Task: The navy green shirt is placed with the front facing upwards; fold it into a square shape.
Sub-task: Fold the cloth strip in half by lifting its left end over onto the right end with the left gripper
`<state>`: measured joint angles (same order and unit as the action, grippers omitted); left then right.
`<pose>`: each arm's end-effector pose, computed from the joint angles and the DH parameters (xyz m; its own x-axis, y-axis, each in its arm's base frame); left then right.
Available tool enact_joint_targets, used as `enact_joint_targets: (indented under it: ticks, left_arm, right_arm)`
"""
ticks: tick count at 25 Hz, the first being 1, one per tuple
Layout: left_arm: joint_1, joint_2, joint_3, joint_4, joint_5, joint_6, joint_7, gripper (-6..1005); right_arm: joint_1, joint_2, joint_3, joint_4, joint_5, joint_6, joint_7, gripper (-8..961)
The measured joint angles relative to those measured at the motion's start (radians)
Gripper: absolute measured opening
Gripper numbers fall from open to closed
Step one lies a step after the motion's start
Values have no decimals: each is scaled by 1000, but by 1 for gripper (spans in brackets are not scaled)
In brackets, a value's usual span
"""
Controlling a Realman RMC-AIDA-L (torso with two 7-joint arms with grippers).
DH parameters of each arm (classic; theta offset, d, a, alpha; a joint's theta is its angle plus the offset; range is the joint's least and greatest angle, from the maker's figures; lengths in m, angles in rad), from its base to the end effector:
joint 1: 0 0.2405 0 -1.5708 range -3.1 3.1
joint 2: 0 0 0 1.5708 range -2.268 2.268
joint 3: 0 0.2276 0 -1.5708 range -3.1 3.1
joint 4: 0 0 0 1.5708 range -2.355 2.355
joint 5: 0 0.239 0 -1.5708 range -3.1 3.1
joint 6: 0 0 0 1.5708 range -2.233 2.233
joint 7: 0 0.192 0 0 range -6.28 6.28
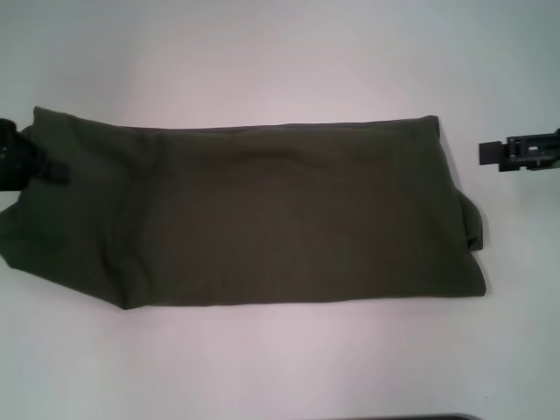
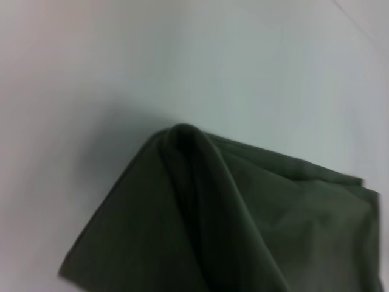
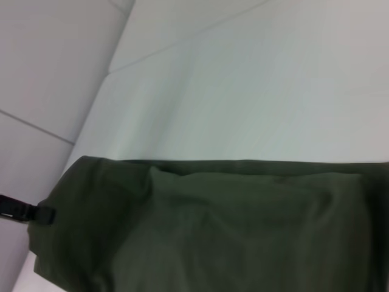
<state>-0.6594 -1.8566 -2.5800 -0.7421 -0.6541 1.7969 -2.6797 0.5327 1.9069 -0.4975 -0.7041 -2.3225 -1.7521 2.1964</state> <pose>-0.2825 0.3564 0.0678 -0.0346 0.9892 0.1427 0.9994 0.0332 0.0123 0.2996 0.3362 0.0526 0.2781 -0.9056 -0.3203 -0.9434 -0.3203 0.0864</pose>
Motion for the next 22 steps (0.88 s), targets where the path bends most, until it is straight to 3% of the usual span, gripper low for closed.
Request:
enact_joint_targets:
  ticks: [7, 14, 19, 22]
  left_arm:
    - [-3, -7, 1, 0, -21, 12, 16, 78]
    - [-6, -22, 5, -27, -87, 58, 50, 78]
    - [-6, -22, 0, -29, -89, 54, 50, 78]
    - [-5, -22, -1, -29, -91, 52, 52, 78]
  right_arm:
    - [116, 32, -66, 107, 1, 0, 29, 941]
    - [240, 130, -114, 158, 6, 100, 34, 941]
    - [311, 169, -133, 290, 7, 191, 36, 940]
    - [326, 178, -150, 333, 8, 209, 36, 941]
